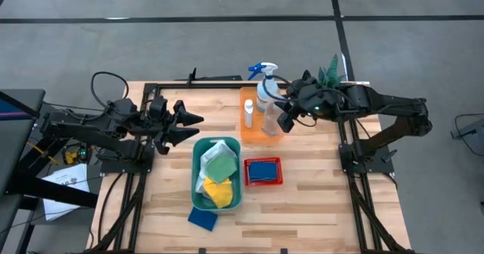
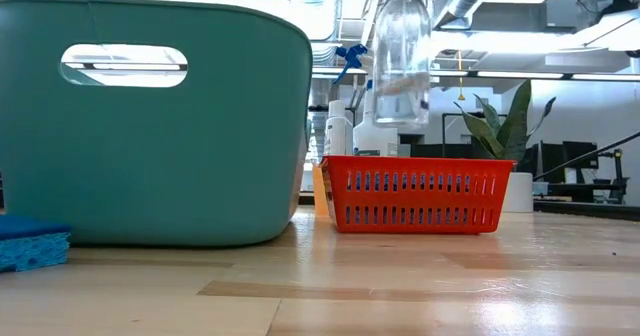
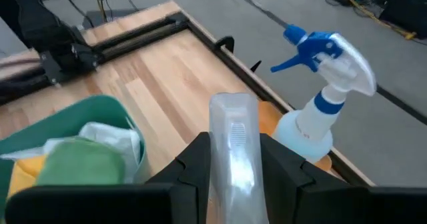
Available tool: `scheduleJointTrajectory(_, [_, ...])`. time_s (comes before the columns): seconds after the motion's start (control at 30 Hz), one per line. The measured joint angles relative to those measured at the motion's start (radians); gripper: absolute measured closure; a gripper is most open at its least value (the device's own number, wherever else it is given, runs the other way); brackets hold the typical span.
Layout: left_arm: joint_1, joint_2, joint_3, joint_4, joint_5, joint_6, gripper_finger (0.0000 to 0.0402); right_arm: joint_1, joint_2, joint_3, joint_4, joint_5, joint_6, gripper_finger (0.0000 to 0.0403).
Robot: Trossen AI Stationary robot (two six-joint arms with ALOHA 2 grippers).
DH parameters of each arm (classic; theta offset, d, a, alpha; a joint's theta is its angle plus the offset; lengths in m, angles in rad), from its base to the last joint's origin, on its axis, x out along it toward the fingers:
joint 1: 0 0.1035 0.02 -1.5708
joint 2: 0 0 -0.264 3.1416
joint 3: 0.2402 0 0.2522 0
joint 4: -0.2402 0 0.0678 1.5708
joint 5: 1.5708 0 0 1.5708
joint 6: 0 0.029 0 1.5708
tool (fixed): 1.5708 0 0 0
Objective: Pick & Place Kitchen Items
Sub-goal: Put the transparent spray bottle into the orange bin
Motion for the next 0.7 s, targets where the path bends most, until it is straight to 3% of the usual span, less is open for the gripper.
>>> scheduleJointTrajectory(0.7, [0.000,0.000,0.001,-0.007,-0.001,0.008,0.0179,-0.138,0.129,0.000,0.040,-0.084,-0.124,0.0316])
